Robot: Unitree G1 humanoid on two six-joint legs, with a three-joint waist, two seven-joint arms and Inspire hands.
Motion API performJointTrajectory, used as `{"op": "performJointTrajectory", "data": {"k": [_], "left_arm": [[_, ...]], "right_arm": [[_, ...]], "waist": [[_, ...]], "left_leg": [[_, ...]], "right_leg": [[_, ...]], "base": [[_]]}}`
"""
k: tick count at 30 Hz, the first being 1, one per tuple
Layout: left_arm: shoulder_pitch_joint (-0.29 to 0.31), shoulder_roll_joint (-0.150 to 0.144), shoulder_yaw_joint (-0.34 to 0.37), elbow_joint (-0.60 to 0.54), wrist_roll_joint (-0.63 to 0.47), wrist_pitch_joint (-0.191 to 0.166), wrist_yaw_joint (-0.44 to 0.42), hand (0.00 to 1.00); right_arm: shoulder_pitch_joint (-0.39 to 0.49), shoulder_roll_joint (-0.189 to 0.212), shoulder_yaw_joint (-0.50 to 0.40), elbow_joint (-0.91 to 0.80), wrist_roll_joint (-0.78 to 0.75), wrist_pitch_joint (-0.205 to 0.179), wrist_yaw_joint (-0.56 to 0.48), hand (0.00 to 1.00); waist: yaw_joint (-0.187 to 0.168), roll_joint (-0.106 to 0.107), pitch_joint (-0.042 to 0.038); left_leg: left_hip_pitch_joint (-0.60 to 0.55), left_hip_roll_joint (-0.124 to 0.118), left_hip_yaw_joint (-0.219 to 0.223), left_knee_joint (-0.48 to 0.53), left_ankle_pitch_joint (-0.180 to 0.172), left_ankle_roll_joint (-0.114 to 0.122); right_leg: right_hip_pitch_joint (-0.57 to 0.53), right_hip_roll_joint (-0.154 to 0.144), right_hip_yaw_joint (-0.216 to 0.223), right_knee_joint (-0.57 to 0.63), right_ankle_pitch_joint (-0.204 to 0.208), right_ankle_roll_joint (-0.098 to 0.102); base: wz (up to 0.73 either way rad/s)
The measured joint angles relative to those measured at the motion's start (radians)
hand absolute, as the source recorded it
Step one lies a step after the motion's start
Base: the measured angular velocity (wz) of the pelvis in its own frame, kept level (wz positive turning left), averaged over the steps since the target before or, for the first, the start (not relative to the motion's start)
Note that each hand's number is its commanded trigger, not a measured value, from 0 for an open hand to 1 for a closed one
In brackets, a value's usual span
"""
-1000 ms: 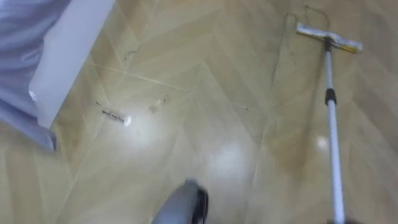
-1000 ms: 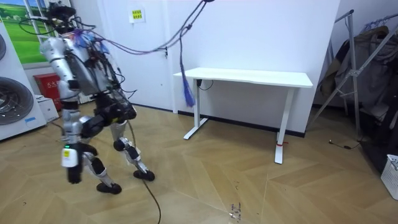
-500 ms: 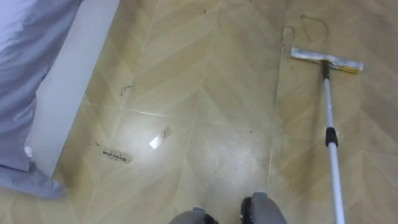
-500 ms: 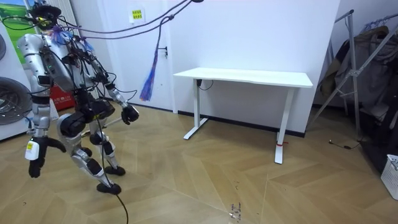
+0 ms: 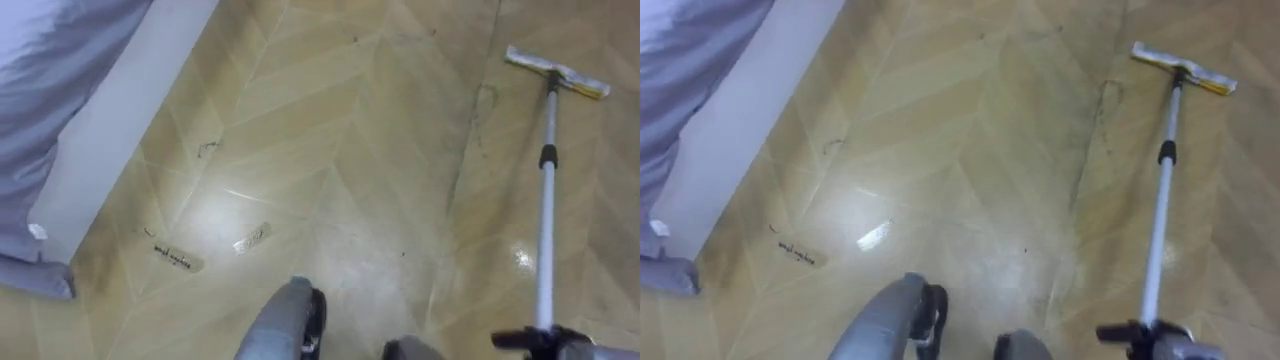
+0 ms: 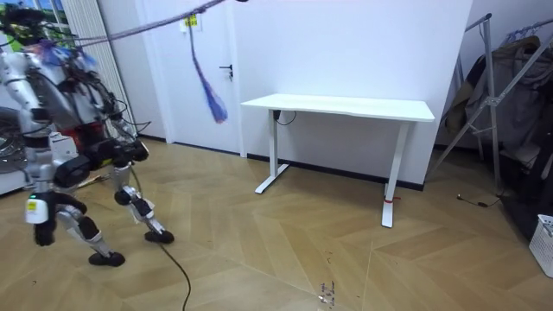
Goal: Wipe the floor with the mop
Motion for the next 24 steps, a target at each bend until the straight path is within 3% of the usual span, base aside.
{"op": "performJointTrajectory", "data": {"k": [1,2,3,4,5,7,9,11,13,14,15,17,19,21,22,24], "left_arm": [[-0.007,-0.007,0.002,-0.001,0.021,-0.003,-0.008,0.00],[-0.012,-0.012,0.002,0.002,0.031,-0.006,-0.010,0.00],[-0.025,-0.018,0.001,0.000,0.031,-0.019,-0.011,0.00],[-0.037,-0.018,0.004,0.000,0.033,-0.029,-0.010,0.00],[-0.042,-0.018,0.009,0.000,0.041,-0.031,-0.010,0.00],[-0.069,-0.017,0.018,0.009,0.047,-0.036,0.007,0.00],[-0.069,-0.018,0.015,0.009,0.049,-0.036,0.014,0.00],[-0.068,-0.019,0.010,0.013,0.050,-0.035,0.014,0.00],[-0.059,-0.021,0.010,0.027,0.049,-0.024,0.017,0.00],[-0.057,-0.021,0.010,0.030,0.048,-0.019,0.017,0.00],[-0.054,-0.021,0.021,0.038,0.045,-0.008,0.017,0.00],[-0.054,-0.013,0.024,0.044,0.043,0.005,0.019,0.00],[-0.061,-0.010,0.025,0.038,0.032,0.012,0.030,0.00],[-0.058,-0.006,0.020,0.032,0.022,0.009,0.031,0.00],[-0.056,-0.003,0.018,0.031,0.018,0.011,0.032,0.00],[-0.056,0.006,0.018,0.027,0.016,0.014,0.032,0.00]], "right_arm": [[0.045,-0.010,0.010,0.016,-0.028,0.000,-0.003,1.00],[0.073,-0.015,0.013,0.019,-0.037,0.000,-0.008,1.00],[0.130,-0.016,0.016,0.020,-0.037,0.000,-0.021,1.00],[0.166,-0.010,0.015,0.021,-0.042,0.000,-0.032,1.00],[0.179,-0.001,0.015,0.021,-0.042,0.000,-0.037,1.00],[0.200,0.042,0.013,0.021,-0.038,-0.008,-0.058,1.00],[0.204,0.069,0.012,0.021,-0.039,-0.008,-0.075,1.00],[0.208,0.090,0.012,0.021,-0.041,-0.008,-0.090,1.00],[0.208,0.099,-0.001,0.016,-0.062,-0.003,-0.095,1.00],[0.207,0.098,-0.008,0.009,-0.069,-0.001,-0.095,1.00],[0.203,0.097,-0.022,-0.008,-0.080,0.010,-0.095,1.00],[0.158,0.093,-0.032,-0.009,-0.104,0.042,-0.093,1.00],[0.075,0.066,-0.032,0.005,-0.112,0.065,-0.083,1.00],[0.006,0.034,-0.032,0.005,-0.118,0.068,-0.076,1.00],[-0.048,0.013,-0.024,0.002,-0.118,0.058,-0.071,1.00],[-0.125,-0.005,-0.022,-0.011,-0.111,0.036,-0.061,1.00]], "waist": [[-0.008,0.011,-0.0003],[-0.017,0.024,-0.0051],[-0.035,0.048,-0.0098],[-0.039,0.063,-0.0110],[-0.042,0.070,-0.0133],[-0.072,0.086,-0.0053],[-0.094,0.095,-0.0033],[-0.098,0.096,-0.0033],[-0.096,0.087,-0.0024],[-0.091,0.093,-0.0069],[-0.082,0.087,-0.0028],[-0.080,0.083,-0.0024],[-0.071,0.057,0.0118],[-0.052,0.038,0.0151],[-0.034,0.033,0.0122],[-0.028,0.014,0.0162]], "left_leg": [[0.026,-0.024,0.005,0.000,-0.018,0.020],[0.034,-0.031,0.005,0.002,-0.028,0.032],[0.049,-0.042,0.000,0.001,-0.045,0.046],[0.057,-0.049,-0.005,-0.004,-0.058,0.052],[0.059,-0.053,-0.008,-0.010,-0.062,0.055],[0.075,-0.057,-0.007,-0.046,-0.064,0.058],[0.097,-0.057,-0.006,-0.074,-0.064,0.058],[0.125,-0.053,-0.005,-0.095,-0.070,0.048],[0.157,-0.047,-0.006,-0.100,-0.090,0.030],[0.166,-0.040,-0.006,-0.099,-0.094,0.024],[0.181,-0.029,-0.011,-0.098,-0.104,0.009],[0.198,-0.018,-0.016,-0.084,-0.116,-0.007],[0.191,-0.016,-0.026,-0.015,-0.135,-0.035],[0.161,-0.001,-0.027,0.088,-0.133,-0.042],[0.142,0.013,-0.028,0.151,-0.128,-0.052],[0.126,0.017,-0.032,0.180,-0.126,-0.059]], "right_leg": [[0.000,-0.018,-0.001,0.050,0.030,0.014],[-0.003,-0.026,-0.003,0.072,0.052,0.019],[-0.013,-0.035,-0.003,0.114,0.100,0.028],[-0.041,-0.035,0.004,0.159,0.146,0.021],[-0.059,-0.035,0.007,0.174,0.159,0.023],[-0.149,-0.020,0.007,0.177,0.155,0.024],[-0.206,-0.007,-0.002,0.089,0.157,0.021],[-0.225,0.006,0.000,-0.081,0.183,0.001],[-0.217,0.025,-0.005,-0.182,0.285,-0.020],[-0.204,0.037,-0.010,-0.186,0.290,-0.028],[-0.186,0.053,-0.011,-0.193,0.285,-0.039],[-0.171,0.060,-0.022,-0.178,0.266,-0.061],[-0.176,0.054,-0.023,-0.112,0.219,-0.075],[-0.183,0.062,-0.018,-0.055,0.181,-0.082],[-0.187,0.074,-0.015,-0.026,0.166,-0.089],[-0.195,0.077,-0.017,-0.003,0.159,-0.106]], "base": [[0.12],[0.31],[0.19],[0.08],[-0.10],[-0.10],[-0.11],[-0.08],[-0.08],[-0.21],[-0.21],[-0.02],[0.10],[-0.06],[-0.17],[0.00]]}}
